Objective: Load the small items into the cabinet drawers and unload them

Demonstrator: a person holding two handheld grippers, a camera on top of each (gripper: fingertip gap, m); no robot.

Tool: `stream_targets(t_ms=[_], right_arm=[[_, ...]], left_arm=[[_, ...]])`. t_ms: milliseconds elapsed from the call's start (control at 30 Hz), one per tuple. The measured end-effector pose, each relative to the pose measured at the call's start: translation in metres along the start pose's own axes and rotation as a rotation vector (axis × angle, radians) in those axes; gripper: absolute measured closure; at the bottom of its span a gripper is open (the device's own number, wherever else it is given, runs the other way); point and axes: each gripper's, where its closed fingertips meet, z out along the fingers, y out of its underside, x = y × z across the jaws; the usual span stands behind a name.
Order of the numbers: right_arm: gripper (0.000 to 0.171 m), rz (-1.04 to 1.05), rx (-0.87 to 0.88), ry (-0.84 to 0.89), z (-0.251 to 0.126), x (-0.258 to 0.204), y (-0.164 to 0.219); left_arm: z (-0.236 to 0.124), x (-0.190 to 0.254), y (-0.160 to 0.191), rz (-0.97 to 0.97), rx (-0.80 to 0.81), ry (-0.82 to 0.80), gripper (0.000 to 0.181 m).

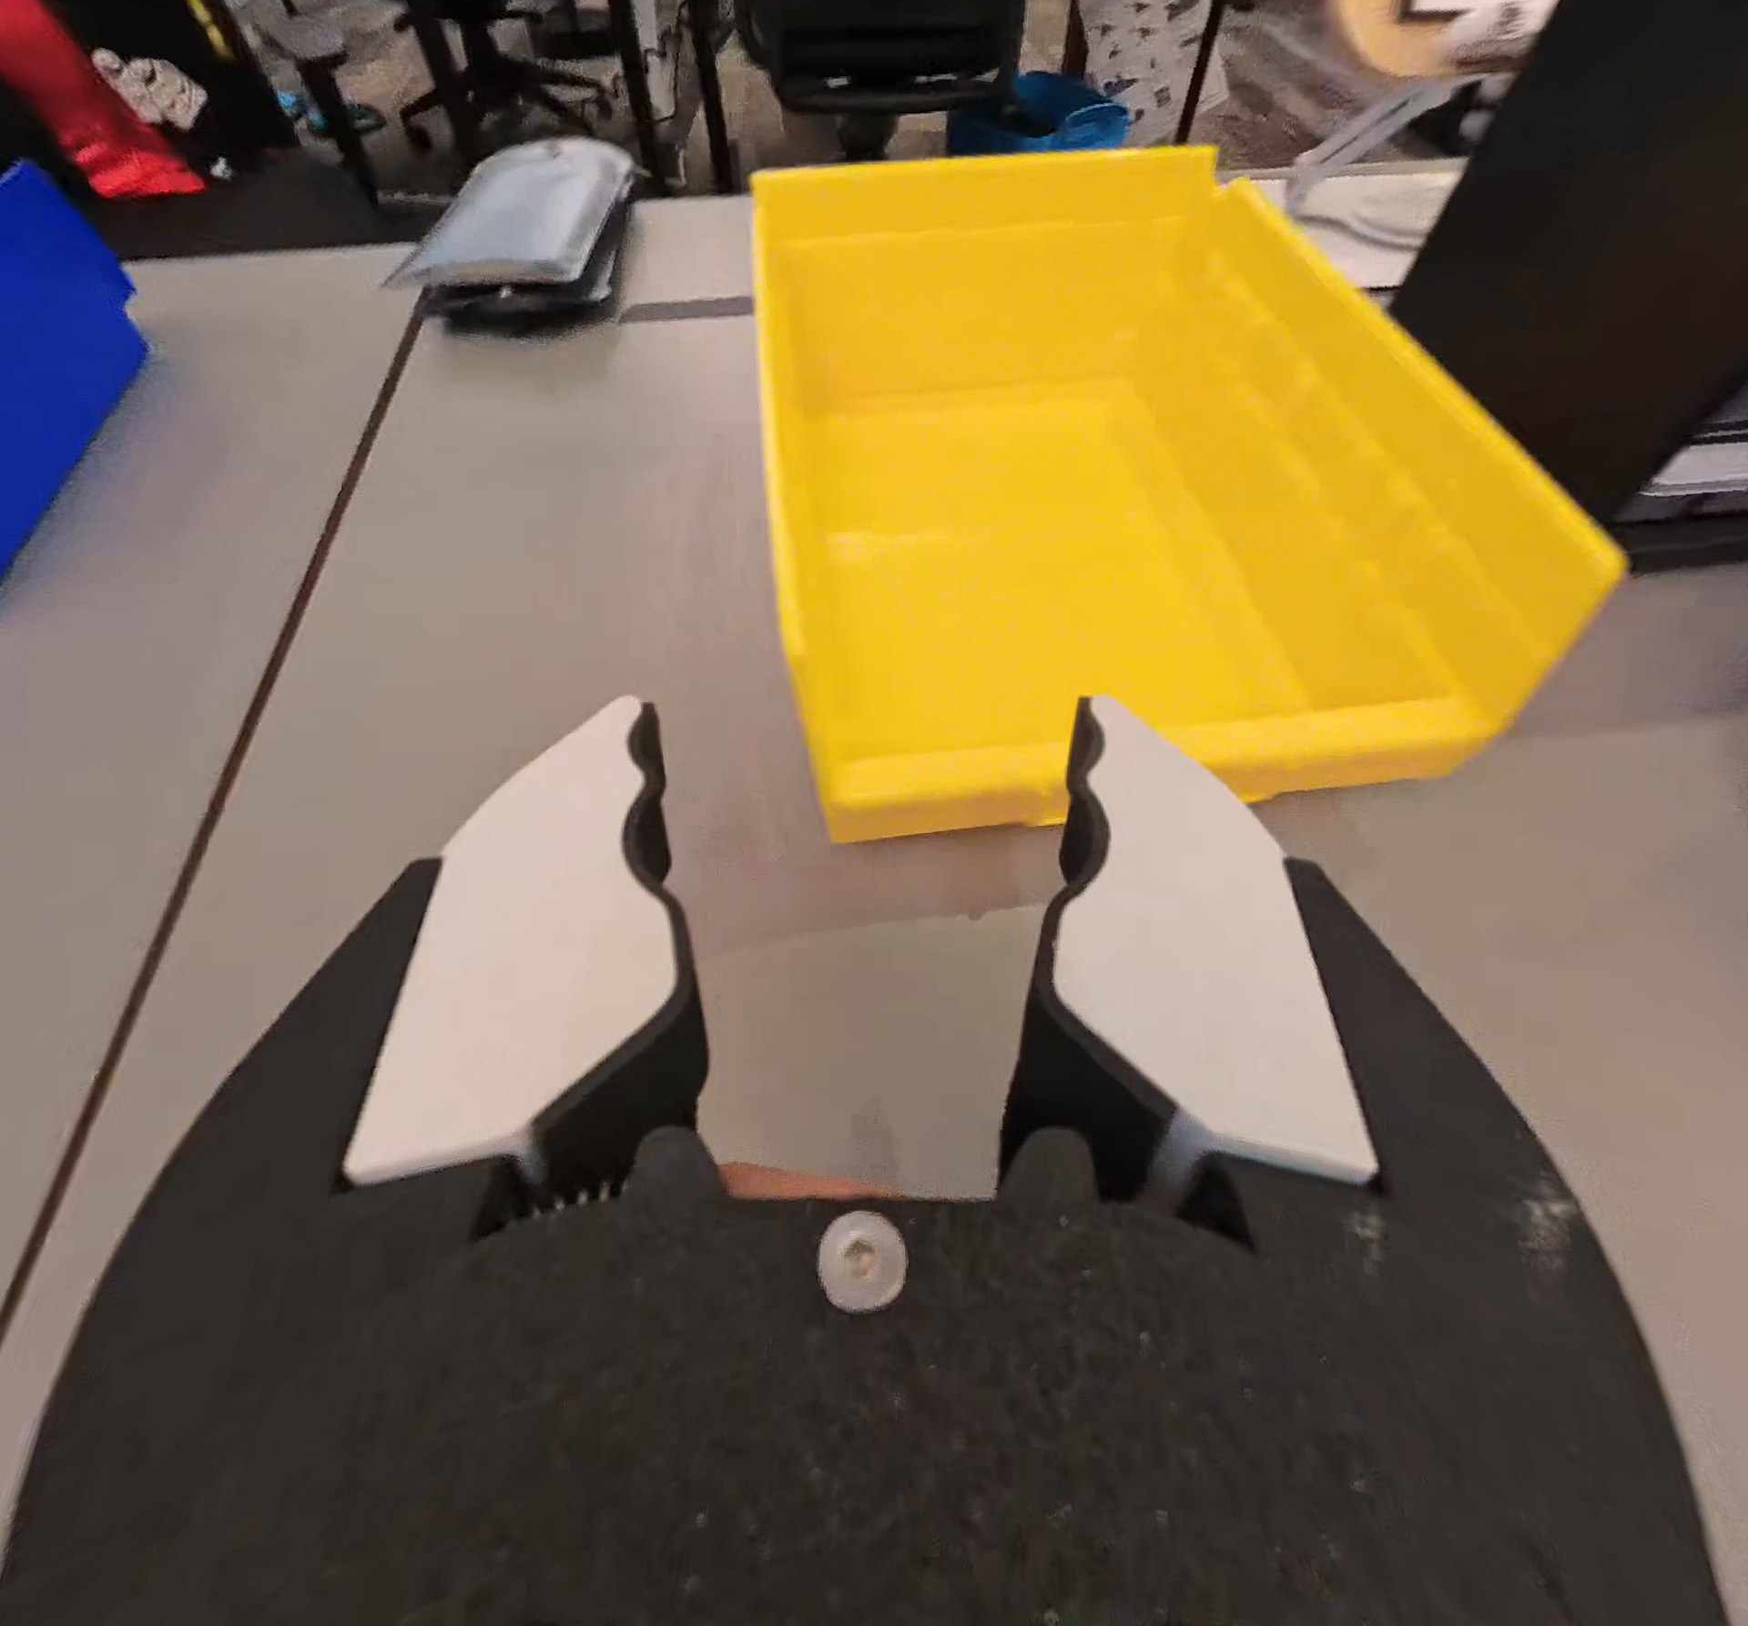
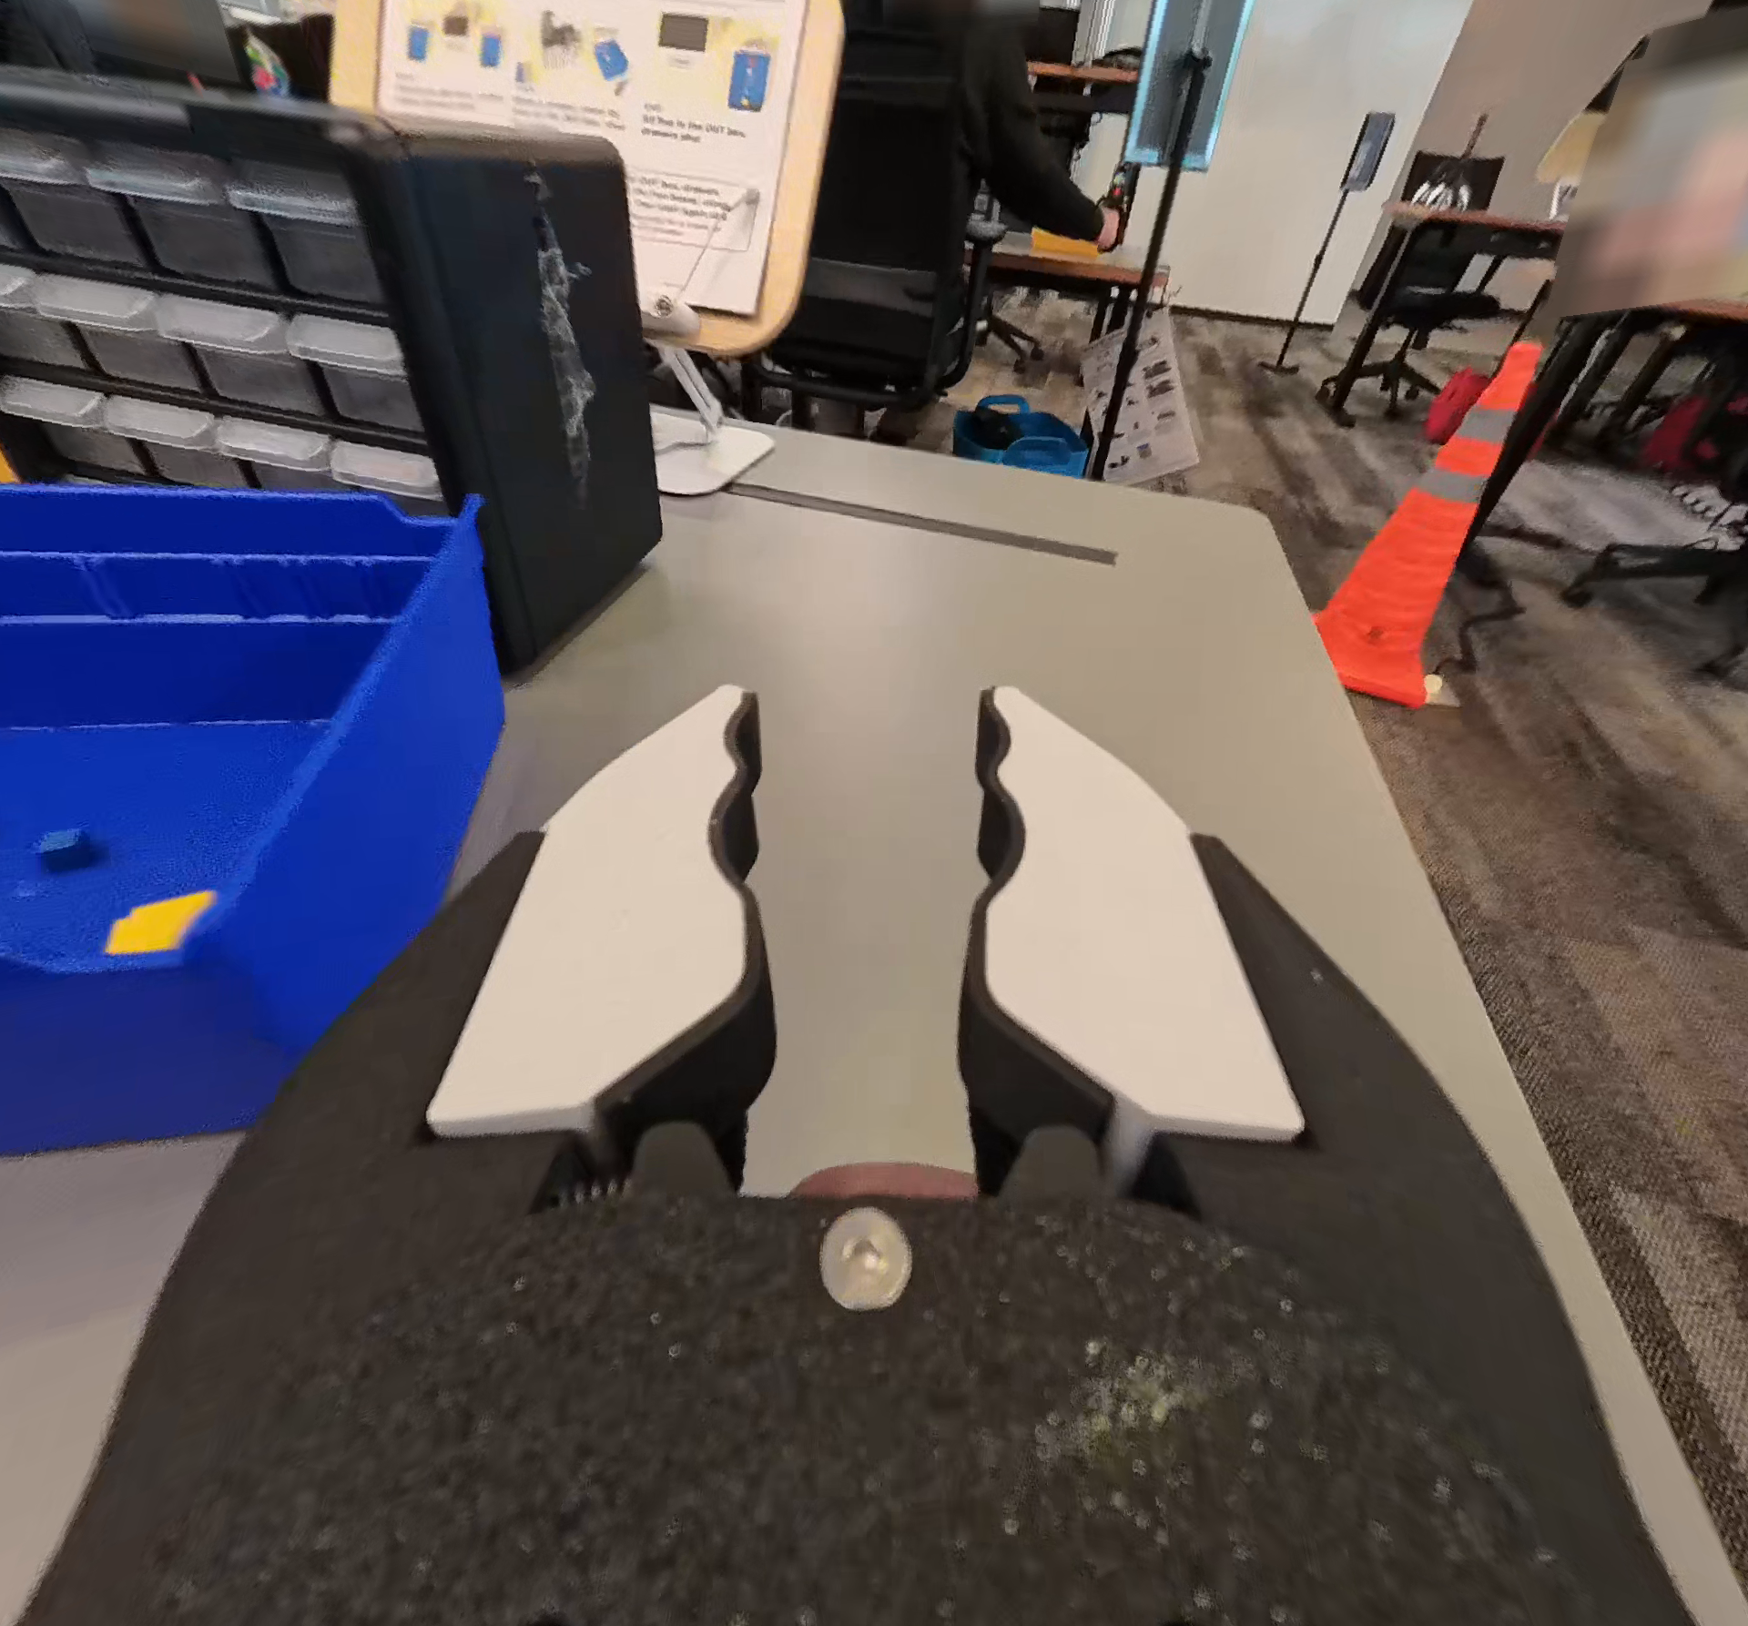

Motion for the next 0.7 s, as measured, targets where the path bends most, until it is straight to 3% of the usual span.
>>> stream_targets(t_ms=[167, 300, 367, 400, 500, 567, 700], right_arm=[[0.127, 0.025, 0.065, -0.051, -0.019, -0.052, -0.049], [0.123, 0.053, 0.085, -0.222, -0.042, -0.141, -0.077], [0.115, 0.074, 0.036, -0.357, -0.047, -0.207, -0.079], [0.113, 0.081, -0.007, -0.450, -0.048, -0.246, -0.077], [0.112, 0.090, -0.078, -0.670, -0.056, -0.357, -0.079], [0.113, 0.106, -0.105, -0.759, -0.058, -0.421, -0.079], [0.111, 0.108, -0.213, -0.723, -0.034, -0.511, -0.060]], left_arm=[[0.046, -0.014, 0.012, -0.162, -0.059, 0.072, 0.103], [0.082, -0.012, 0.021, -0.168, -0.153, 0.086, 0.118], [0.089, -0.005, 0.020, -0.131, -0.155, 0.099, 0.149], [0.091, -0.004, 0.020, -0.124, -0.151, 0.083, 0.154], [0.081, -0.006, 0.022, -0.185, -0.133, 0.043, 0.175], [0.063, -0.002, 0.030, -0.172, -0.133, -0.012, 0.176], [0.001, 0.017, 0.057, -0.149, -0.146, -0.102, 0.177]])
